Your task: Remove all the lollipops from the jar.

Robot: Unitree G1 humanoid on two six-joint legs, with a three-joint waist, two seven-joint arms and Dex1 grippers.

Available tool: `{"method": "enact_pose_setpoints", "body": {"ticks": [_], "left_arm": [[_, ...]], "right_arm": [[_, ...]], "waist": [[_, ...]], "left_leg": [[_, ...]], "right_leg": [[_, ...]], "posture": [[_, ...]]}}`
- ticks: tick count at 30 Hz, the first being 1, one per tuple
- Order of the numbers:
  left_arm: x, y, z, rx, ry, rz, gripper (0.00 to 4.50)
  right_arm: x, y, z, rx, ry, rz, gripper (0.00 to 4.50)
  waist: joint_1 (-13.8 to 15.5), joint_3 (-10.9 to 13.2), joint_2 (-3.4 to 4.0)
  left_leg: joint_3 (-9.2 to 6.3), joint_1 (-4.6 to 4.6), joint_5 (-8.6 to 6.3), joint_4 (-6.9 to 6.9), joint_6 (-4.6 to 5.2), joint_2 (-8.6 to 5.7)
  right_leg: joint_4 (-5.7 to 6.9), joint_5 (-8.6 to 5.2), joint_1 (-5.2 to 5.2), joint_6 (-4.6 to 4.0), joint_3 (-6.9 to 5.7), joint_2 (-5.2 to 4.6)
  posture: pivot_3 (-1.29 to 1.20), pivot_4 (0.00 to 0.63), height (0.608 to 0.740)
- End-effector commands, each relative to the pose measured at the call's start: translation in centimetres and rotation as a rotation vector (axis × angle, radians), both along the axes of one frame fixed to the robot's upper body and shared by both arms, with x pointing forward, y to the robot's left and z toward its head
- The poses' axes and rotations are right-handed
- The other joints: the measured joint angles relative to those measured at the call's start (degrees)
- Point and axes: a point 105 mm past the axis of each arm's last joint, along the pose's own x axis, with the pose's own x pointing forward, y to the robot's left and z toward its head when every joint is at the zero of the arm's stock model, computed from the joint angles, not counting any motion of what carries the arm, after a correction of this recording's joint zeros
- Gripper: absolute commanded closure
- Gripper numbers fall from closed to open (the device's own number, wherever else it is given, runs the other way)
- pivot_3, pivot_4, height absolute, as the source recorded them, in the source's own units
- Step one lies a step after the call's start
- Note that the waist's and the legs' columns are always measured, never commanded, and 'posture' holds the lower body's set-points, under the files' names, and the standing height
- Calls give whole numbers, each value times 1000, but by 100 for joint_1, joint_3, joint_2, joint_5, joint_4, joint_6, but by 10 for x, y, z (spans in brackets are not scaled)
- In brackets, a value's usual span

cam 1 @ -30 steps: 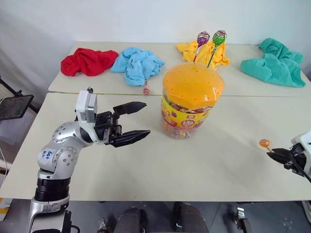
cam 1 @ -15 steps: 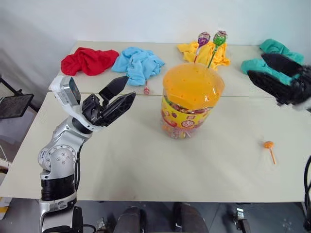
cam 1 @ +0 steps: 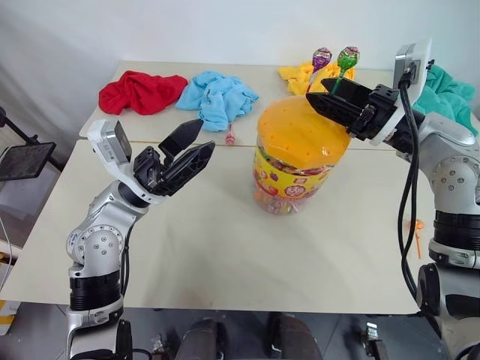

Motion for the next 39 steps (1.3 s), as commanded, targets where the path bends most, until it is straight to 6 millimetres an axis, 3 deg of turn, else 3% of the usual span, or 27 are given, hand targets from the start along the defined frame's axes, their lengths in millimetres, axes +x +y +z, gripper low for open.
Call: {"method": "enact_pose_setpoints", "body": {"ticks": [1,5,11,13,16,20,21,24,26,34,37,39], "left_arm": [[-9,0,9,-9,-56,-1,0],[-9,1,10,-8,-58,1,0],[-7,-4,12,11,-85,-34,0],[-8,-8,9,70,-109,-53,0],[-13,-14,-1,181,-118,-107,0],[-24,-19,-18,355,-177,-160,0],[-26,-19,-19,368,-180,-168,0],[-27,-16,-23,399,-190,-171,0],[-25,-16,-24,402,-193,-167,0],[-25,-20,-25,378,-200,-144,0],[-24,-18,-23,364,-196,-126,0],[-24,-17,-21,348,-192,-118,0]], "right_arm": [[-6,-4,15,21,-54,-1,3052],[-5,-10,17,33,-66,-18,4443],[-26,-29,57,178,-220,57,4480],[-31,-48,71,231,-225,23,4480],[-35,-75,70,198,-185,-71,4480],[-28,-135,-7,-375,79,-434,4480],[-31,-144,-18,-434,120,-464,4480],[-46,-178,-84,-703,299,-534,4480],[-55,-185,-114,-807,348,-508,4480],[-67,-212,-180,-706,478,-594,4480],[-71,-204,-172,-642,501,-520,3865],[-71,-203,-163,-640,473,-504,3209]], "waist": [[0,0,0],[-13,0,0],[-11,1,1],[-5,1,1],[19,1,1],[60,1,1],[26,1,1],[-6,3,6],[-8,3,6],[-81,5,23],[-46,8,27],[-34,8,27]], "left_leg": [[0,0,0,1,0,0],[0,0,0,0,0,1],[-2,-8,0,0,0,-1],[-4,-17,0,5,0,-1],[-7,-32,0,14,1,-2],[0,-52,-3,15,6,-9],[1,-52,-8,16,8,-8],[3,-47,-12,17,13,-8],[6,-40,-10,21,9,-7],[2,-27,2,37,3,6],[-9,-36,-1,36,5,2],[-10,-36,-1,37,6,2]], "right_leg": [[0,0,0,0,1,0],[0,0,-1,0,0,0],[-3,0,-3,0,-3,1],[-3,0,-8,0,-4,1],[-3,0,-11,0,-15,1],[-9,0,-15,0,-18,0],[-10,0,-16,0,-18,1],[-19,3,-23,6,-8,-1],[-12,3,-21,6,-9,3],[-5,4,-6,3,8,4],[-7,4,-11,3,3,1],[-8,5,-9,3,0,1]], "posture": [[0,150,740],[0,150,740],[0,150,740],[0,150,740],[0,150,740],[0,150,740],[0,150,740],[0,150,740],[0,150,740],[0,150,740],[0,150,740],[0,150,740]]}}
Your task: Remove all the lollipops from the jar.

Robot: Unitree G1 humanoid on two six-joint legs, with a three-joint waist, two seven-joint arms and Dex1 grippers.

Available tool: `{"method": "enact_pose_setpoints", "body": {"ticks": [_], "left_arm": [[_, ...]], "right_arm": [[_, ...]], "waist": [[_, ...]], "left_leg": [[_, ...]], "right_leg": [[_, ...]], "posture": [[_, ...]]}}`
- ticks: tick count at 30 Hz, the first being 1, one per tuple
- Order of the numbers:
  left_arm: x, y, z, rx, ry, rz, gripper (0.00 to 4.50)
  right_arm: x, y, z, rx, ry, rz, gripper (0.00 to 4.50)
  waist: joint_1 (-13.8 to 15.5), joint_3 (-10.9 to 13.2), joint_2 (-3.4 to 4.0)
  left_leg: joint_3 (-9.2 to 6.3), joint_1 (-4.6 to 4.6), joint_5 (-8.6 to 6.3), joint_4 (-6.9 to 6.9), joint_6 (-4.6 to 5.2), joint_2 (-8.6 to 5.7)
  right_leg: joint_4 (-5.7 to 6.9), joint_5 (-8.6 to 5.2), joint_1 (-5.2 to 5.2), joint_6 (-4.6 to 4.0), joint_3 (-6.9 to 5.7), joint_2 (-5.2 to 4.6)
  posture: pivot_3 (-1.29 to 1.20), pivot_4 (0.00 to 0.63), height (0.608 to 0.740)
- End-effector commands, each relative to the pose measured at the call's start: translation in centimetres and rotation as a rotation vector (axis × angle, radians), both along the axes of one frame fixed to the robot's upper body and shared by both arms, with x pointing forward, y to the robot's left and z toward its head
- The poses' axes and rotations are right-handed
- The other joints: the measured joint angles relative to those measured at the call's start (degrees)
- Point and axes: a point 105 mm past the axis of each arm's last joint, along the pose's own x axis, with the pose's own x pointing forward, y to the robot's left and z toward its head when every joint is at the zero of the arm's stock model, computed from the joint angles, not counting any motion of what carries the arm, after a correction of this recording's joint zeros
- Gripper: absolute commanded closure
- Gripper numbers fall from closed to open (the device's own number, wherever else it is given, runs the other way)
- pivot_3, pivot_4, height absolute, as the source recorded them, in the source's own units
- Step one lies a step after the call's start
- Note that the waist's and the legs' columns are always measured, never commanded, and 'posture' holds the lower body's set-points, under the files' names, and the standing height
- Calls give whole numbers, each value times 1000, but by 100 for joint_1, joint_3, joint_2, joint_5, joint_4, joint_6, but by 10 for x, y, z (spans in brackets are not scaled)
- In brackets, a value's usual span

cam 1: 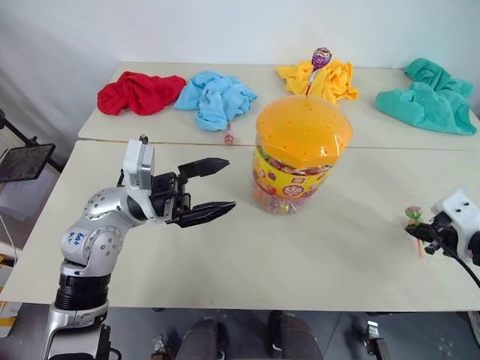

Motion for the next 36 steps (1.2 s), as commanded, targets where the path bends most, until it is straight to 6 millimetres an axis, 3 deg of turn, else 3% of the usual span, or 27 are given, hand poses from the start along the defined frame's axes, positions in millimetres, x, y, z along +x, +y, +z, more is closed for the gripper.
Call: {"method": "enact_pose_setpoints", "body": {"ticks": [1,5,8,10,13,17,25,28,32,36], "left_arm": [[-6,1,12,-32,-52,5,0],[-2,5,19,-98,-31,36,0],[5,12,28,-182,-8,81,0],[13,17,36,-258,13,126,0],[20,23,44,-337,41,166,0],[26,26,48,-388,74,191,0],[27,17,47,-399,92,182,0],[25,13,46,-399,88,175,0],[22,12,46,-408,83,178,0],[21,14,45,-415,80,189,0]], "right_arm": [[4,0,36,-8,-106,42,2876],[8,15,73,41,-218,138,1590],[10,37,107,120,-329,234,624],[16,62,141,221,-450,332,35],[23,97,180,349,-560,450,35],[52,126,203,422,-620,471,35],[94,180,222,527,-597,514,35],[111,193,220,532,-550,483,35],[113,204,225,580,-537,506,35],[112,208,225,589,-519,526,1275]], "waist": [[10,0,0],[10,0,0],[17,0,0],[23,0,0],[-5,0,-1],[-9,-3,-9],[49,-2,-9],[37,-2,-9],[27,-2,-9],[-27,-2,-9]], "left_leg": [[0,0,0,1,0,0],[0,2,1,6,2,1],[0,2,0,5,2,1],[-5,2,0,6,2,2],[-5,2,1,10,2,3],[-15,2,-1,8,1,3],[-9,-19,-3,5,5,-6],[-7,-18,-3,7,5,-5],[-6,-19,-3,6,5,-4],[-7,-18,-3,3,5,-4]], "right_leg": [[1,0,0,0,0,0],[2,0,2,0,3,0],[3,0,2,0,3,-3],[6,0,2,-1,1,-2],[5,2,2,-4,3,-3],[8,2,4,-4,-9,-2],[3,5,-10,1,-11,-3],[6,5,-10,1,-12,-2],[7,5,-11,2,-14,-1],[8,5,-11,2,-15,1]], "posture": [[0,150,740],[0,150,740],[0,150,740],[0,150,740],[0,150,740],[0,150,740],[0,150,740],[0,150,740],[0,150,740],[0,150,740]]}}
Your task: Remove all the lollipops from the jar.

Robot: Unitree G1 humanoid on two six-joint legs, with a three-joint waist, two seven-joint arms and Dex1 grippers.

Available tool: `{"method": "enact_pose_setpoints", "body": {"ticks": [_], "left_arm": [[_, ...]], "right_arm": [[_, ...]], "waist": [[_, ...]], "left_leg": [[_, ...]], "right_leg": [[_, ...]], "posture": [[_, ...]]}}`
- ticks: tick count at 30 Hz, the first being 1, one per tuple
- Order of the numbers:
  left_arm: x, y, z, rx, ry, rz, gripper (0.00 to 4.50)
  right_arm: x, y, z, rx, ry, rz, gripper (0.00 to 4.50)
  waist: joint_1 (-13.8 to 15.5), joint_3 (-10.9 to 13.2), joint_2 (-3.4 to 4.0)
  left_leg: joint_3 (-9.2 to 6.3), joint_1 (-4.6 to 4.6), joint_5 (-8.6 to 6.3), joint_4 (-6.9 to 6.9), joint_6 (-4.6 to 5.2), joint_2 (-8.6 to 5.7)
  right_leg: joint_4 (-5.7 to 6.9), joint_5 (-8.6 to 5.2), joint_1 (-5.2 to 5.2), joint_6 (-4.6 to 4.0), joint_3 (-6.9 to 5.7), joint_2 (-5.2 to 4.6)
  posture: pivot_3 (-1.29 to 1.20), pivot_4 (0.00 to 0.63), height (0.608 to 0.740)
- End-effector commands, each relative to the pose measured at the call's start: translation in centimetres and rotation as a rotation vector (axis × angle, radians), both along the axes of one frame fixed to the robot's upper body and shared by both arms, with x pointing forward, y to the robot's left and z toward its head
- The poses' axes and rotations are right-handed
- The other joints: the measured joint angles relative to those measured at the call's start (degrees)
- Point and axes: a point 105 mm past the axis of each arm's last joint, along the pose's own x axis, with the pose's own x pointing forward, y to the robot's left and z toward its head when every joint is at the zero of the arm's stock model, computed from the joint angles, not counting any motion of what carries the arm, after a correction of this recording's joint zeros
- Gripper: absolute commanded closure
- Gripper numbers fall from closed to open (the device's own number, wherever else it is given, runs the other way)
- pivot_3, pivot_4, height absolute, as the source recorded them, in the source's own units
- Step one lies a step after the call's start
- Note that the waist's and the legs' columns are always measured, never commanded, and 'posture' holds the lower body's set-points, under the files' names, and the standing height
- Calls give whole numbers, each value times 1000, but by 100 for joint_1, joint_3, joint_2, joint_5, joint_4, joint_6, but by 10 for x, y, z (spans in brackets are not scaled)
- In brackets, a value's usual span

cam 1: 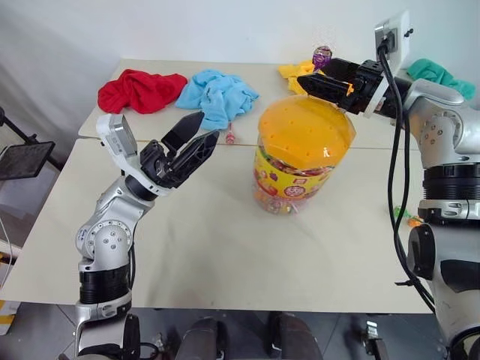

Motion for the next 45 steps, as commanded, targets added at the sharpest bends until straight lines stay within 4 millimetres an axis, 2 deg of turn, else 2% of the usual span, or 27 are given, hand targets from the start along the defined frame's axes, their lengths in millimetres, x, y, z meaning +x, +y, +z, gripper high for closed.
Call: {"method": "enact_pose_setpoints", "body": {"ticks": [1,7,9,10,13,16,18,22,24,27,28,33,36,40,43,45], "left_arm": [[-10,0,11,-14,-64,3,0],[-10,-1,12,-18,-70,5,0],[-10,-1,14,-24,-79,0,0],[-9,-2,15,-26,-85,-5,0],[-8,-3,18,-30,-98,-20,0],[-8,-6,20,-19,-117,-53,0],[-9,-9,19,14,-136,-71,0],[-18,-23,0,221,-194,-141,0],[-25,-27,-8,277,-203,-187,0],[-33,-29,-18,359,-225,-229,0],[-35,-29,-22,389,-230,-236,0],[-37,-26,-35,460,-236,-248,0],[-37,-25,-40,486,-241,-251,0],[-36,-25,-43,504,-246,-251,0],[-35,-23,-44,517,-242,-245,0],[-34,-20,-45,529,-234,-235,0]], "right_arm": [[-6,2,14,6,-33,28,1655],[-8,3,15,1,-46,46,3677],[-12,2,27,50,-81,66,4305],[-17,-1,37,96,-114,89,4434],[-28,-8,57,177,-188,138,4434],[-43,-33,80,263,-289,120,4434],[-46,-49,81,227,-295,65,4434],[-50,-85,53,-40,-225,-89,4434],[-53,-117,23,-248,-129,-218,4434],[-64,-155,-2,-352,-15,-355,4434],[-70,-168,-18,-439,28,-393,4434],[-95,-203,-82,-721,182,-453,4434],[-102,-226,-118,-750,254,-517,4434],[-107,-245,-147,-788,309,-589,4434],[-112,-251,-164,-758,356,-593,4434],[-114,-245,-170,-701,379,-557,3973]], "waist": [[-29,0,0],[-83,0,0],[-84,0,0],[-83,0,0],[-70,0,1],[-58,0,0],[-49,0,0],[-36,0,0],[-51,0,0],[-64,3,5],[-67,4,7],[-81,3,8],[-66,3,8],[-63,3,8],[-61,3,8],[-58,3,8]], "left_leg": [[0,0,0,0,0,0],[0,2,0,0,0,0],[1,2,0,0,0,1],[1,2,0,0,0,1],[1,0,0,1,0,1],[2,-3,0,0,0,0],[4,-4,0,0,0,-1],[17,-12,-1,-3,1,-7],[25,-10,-2,-9,0,-12],[28,-8,-2,-8,0,-9],[24,-7,-1,-7,0,-8],[25,11,0,-5,-2,0],[27,13,0,0,-2,4],[26,13,0,1,-1,3],[23,12,0,2,-1,3],[20,12,0,2,-1,3]], "right_leg": [[1,0,0,0,0,1],[2,0,0,0,3,2],[2,0,-2,0,4,3],[2,0,-2,0,4,3],[1,0,-3,0,5,2],[0,0,-3,1,2,2],[0,1,-2,1,1,2],[-4,1,-3,2,-1,1],[-11,1,-4,3,-1,2],[-12,0,-4,3,1,3],[-11,0,-5,3,9,3],[-3,0,-5,3,26,3],[-1,0,-4,3,32,1],[-3,0,-3,3,33,-1],[-3,0,-3,3,32,-1],[-3,0,-1,3,29,-1]], "posture": [[0,150,740],[0,150,740],[0,150,740],[0,150,740],[0,150,740],[0,150,740],[0,150,740],[0,150,740],[0,150,740],[0,150,740],[0,150,740],[0,150,740],[0,150,740],[0,150,740],[0,150,740],[0,150,740]]}}
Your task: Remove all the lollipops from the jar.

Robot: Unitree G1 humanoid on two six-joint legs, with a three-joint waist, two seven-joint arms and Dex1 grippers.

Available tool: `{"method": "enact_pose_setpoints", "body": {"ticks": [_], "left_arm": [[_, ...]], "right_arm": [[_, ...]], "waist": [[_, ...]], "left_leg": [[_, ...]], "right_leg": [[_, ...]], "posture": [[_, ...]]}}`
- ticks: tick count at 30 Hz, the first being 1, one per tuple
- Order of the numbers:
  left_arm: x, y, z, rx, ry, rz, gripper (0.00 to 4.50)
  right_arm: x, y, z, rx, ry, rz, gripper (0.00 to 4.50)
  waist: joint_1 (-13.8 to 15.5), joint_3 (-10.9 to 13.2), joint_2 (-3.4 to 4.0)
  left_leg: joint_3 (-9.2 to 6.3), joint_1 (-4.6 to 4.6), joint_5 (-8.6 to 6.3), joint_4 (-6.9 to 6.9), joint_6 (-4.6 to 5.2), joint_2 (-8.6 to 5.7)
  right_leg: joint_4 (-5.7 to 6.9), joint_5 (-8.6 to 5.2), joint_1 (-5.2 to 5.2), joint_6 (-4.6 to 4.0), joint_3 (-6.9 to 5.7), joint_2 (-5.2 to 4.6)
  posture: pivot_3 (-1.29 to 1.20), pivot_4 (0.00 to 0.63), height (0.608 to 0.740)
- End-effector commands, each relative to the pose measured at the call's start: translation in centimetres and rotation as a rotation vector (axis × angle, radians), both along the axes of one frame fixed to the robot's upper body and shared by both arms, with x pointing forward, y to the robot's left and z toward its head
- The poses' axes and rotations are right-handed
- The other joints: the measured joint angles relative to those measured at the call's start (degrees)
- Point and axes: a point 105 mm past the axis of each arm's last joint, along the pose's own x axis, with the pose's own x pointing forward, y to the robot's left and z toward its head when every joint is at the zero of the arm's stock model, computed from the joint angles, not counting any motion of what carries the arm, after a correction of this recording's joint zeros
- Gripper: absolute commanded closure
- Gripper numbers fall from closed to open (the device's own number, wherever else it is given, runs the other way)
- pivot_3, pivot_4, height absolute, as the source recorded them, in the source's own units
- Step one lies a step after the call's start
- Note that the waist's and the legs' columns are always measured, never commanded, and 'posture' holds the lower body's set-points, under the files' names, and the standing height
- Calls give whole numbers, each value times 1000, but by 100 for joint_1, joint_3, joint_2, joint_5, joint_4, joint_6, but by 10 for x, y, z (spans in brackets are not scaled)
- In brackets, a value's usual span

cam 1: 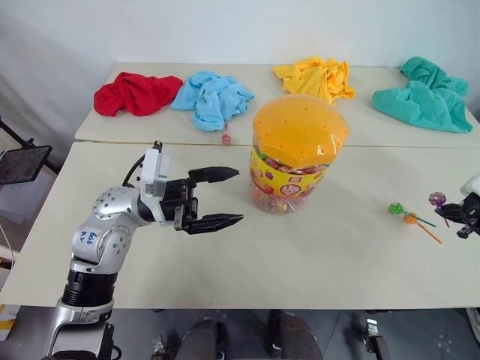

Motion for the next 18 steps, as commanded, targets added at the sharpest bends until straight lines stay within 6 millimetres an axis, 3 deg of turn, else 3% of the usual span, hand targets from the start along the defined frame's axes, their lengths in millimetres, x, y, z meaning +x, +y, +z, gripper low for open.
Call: {"method": "enact_pose_setpoints", "body": {"ticks": [1,6,10,12,16,18], "left_arm": [[-2,5,2,20,-28,13,0],[-2,20,-9,48,14,86,0],[5,40,-23,88,29,194,0],[13,53,-33,120,29,289,0],[18,73,-52,180,43,426,0],[18,80,-58,197,45,484,0]], "right_arm": [[-3,2,5,85,-35,4,3761],[-1,18,15,176,-114,80,2095],[5,73,48,328,-251,289,728],[4,113,60,368,-302,462,82],[-4,190,53,371,-309,768,33],[-6,209,44,377,-315,852,33]], "waist": [[-1,0,0],[-4,0,0],[-13,-1,1],[-10,-1,2],[-6,-3,0],[19,-4,-2]], "left_leg": [[-1,0,0,0,0,1],[-2,2,0,-1,1,1],[-5,2,0,3,1,6],[-6,4,0,3,0,6],[-15,4,-5,-2,-4,7],[-19,2,-11,-2,-5,8]], "right_leg": [[0,0,0,0,-2,0],[1,0,2,0,-1,0],[1,0,2,0,-2,1],[3,0,2,-1,-1,0],[3,0,1,-1,-7,-2],[2,0,1,-1,-13,-2]], "posture": [[0,150,740],[0,150,740],[0,150,740],[0,150,740],[0,150,740],[0,150,740]]}}
